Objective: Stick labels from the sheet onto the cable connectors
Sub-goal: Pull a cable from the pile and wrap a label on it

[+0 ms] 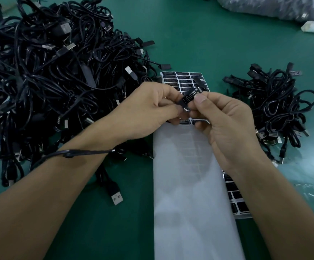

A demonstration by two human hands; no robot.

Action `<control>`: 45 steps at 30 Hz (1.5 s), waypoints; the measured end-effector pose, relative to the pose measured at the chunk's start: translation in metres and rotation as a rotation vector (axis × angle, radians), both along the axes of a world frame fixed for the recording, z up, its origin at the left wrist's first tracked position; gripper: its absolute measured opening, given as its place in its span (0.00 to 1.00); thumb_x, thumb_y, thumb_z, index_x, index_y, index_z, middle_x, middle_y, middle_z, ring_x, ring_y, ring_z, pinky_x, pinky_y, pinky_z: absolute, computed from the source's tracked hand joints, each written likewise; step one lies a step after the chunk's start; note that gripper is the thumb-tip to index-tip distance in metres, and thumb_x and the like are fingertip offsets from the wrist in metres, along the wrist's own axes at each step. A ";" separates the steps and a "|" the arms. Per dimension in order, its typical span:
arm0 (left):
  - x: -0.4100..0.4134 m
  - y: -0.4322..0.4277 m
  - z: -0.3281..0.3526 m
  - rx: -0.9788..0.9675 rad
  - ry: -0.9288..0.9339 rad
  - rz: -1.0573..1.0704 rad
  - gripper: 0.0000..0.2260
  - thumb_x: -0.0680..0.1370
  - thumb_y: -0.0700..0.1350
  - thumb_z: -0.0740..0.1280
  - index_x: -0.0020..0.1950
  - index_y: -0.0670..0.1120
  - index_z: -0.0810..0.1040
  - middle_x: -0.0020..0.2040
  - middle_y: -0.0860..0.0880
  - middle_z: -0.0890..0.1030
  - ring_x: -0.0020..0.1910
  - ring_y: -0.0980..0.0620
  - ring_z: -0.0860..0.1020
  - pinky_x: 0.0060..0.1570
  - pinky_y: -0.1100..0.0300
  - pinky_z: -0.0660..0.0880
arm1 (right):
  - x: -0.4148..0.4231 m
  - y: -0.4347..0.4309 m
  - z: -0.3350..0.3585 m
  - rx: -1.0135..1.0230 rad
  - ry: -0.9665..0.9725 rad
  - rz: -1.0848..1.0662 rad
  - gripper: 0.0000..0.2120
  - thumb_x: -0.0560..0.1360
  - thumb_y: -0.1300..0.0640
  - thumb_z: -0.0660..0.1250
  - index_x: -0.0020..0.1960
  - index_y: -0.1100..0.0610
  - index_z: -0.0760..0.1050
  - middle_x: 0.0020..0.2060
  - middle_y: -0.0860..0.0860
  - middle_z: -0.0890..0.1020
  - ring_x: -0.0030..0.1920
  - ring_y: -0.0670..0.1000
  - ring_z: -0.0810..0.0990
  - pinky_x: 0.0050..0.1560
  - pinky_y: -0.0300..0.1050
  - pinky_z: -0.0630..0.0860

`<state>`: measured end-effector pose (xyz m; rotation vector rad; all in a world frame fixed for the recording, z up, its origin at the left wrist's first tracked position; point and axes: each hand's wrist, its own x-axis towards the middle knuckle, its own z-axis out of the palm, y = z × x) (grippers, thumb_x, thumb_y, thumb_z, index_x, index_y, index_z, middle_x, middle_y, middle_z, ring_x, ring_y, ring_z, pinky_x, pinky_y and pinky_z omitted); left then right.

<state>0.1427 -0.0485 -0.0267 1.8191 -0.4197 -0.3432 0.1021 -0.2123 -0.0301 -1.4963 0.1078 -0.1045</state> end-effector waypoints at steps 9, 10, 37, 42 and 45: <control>-0.001 -0.002 0.001 -0.023 0.018 0.001 0.04 0.81 0.36 0.66 0.52 0.43 0.80 0.41 0.51 0.87 0.43 0.54 0.86 0.50 0.65 0.80 | 0.001 0.001 -0.003 -0.030 -0.031 -0.014 0.09 0.79 0.61 0.69 0.40 0.53 0.82 0.34 0.47 0.83 0.36 0.43 0.78 0.34 0.35 0.73; -0.001 -0.002 0.000 -0.020 0.015 0.003 0.04 0.81 0.36 0.66 0.53 0.42 0.80 0.41 0.50 0.87 0.43 0.54 0.86 0.51 0.64 0.80 | 0.001 0.001 -0.004 -0.034 -0.033 -0.015 0.09 0.79 0.61 0.69 0.40 0.54 0.82 0.33 0.47 0.83 0.36 0.43 0.78 0.34 0.34 0.73; 0.001 -0.001 -0.005 -0.074 0.019 -0.059 0.05 0.81 0.36 0.67 0.54 0.41 0.82 0.44 0.42 0.87 0.49 0.45 0.86 0.57 0.58 0.81 | 0.000 0.003 -0.006 -0.225 -0.173 -0.074 0.09 0.78 0.61 0.70 0.40 0.52 0.82 0.29 0.44 0.82 0.32 0.40 0.79 0.35 0.33 0.75; 0.001 0.000 -0.005 -0.077 0.007 -0.064 0.04 0.80 0.36 0.68 0.51 0.43 0.82 0.43 0.43 0.87 0.45 0.50 0.86 0.53 0.61 0.81 | 0.000 0.004 -0.007 -0.255 -0.195 -0.091 0.09 0.78 0.60 0.70 0.40 0.51 0.82 0.29 0.44 0.82 0.32 0.41 0.78 0.37 0.35 0.76; 0.002 0.000 -0.006 -0.071 0.004 -0.063 0.04 0.80 0.36 0.68 0.52 0.42 0.82 0.43 0.42 0.87 0.46 0.50 0.86 0.53 0.62 0.81 | 0.000 0.005 -0.009 -0.270 -0.206 -0.108 0.09 0.78 0.59 0.71 0.40 0.50 0.82 0.29 0.45 0.82 0.32 0.43 0.78 0.37 0.38 0.78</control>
